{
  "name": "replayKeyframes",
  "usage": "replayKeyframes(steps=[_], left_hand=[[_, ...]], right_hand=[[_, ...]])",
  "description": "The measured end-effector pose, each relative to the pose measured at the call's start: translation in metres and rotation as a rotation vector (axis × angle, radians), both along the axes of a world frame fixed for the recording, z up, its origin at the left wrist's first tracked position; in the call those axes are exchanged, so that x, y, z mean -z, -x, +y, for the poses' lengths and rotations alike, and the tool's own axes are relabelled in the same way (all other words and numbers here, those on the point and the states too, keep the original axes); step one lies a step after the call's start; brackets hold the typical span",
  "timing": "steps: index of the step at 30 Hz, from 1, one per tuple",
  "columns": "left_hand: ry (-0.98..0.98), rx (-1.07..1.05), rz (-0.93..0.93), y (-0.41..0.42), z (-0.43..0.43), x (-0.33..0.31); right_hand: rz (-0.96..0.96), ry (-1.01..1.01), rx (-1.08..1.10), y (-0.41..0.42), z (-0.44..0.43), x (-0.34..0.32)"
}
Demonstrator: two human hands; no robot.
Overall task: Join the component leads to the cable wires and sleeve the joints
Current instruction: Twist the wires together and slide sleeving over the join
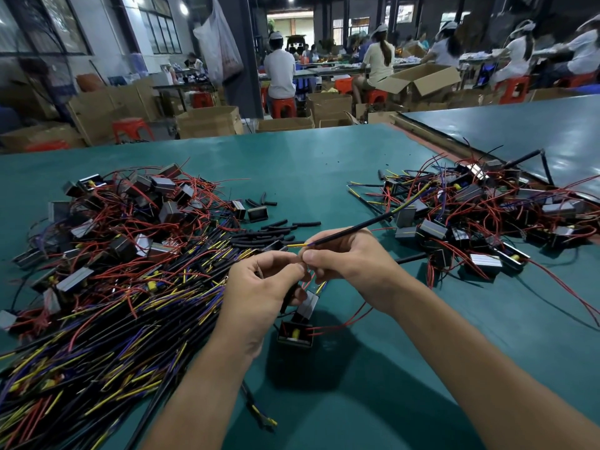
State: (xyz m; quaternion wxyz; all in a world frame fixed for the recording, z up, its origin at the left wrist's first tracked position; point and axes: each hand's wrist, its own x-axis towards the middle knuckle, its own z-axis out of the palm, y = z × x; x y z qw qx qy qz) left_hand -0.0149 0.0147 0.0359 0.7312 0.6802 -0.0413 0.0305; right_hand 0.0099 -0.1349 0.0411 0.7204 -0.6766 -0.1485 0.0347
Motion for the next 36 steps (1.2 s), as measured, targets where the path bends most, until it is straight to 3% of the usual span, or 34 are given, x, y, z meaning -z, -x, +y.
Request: replayKeyframes(steps=[3,8,11,13,19,23,27,36], left_hand=[[0.014,0.044,0.053,0.000,0.002,0.000],[0.235,0.343,0.299,-0.003,0.008,-0.004],[0.293,0.400,0.365,-0.002,0.011,-0.003],[0.240,0.382,0.321,-0.001,0.010,-0.002],[-0.161,-0.066,-0.196,-0.004,0.000,0.007],[-0.296,-0.191,-0.381,-0.003,0.000,0.011],[-0.310,-0.223,-0.368,-0.001,0.000,0.009],[-0.059,-0.069,-0.048,-0.001,0.005,0.001]], right_hand=[[-0.009,0.014,-0.019,0.000,-0.001,0.001],[-0.040,0.008,-0.098,0.002,-0.002,-0.001],[-0.043,0.017,-0.106,0.003,-0.002,-0.001],[-0.037,0.025,-0.093,0.003,-0.002,-0.001],[-0.024,0.074,0.020,0.001,-0.002,-0.003],[-0.011,0.070,0.059,-0.001,-0.001,-0.002],[-0.023,0.082,0.065,-0.002,-0.002,-0.002],[-0.061,0.131,0.050,0.001,-0.003,-0.003]])
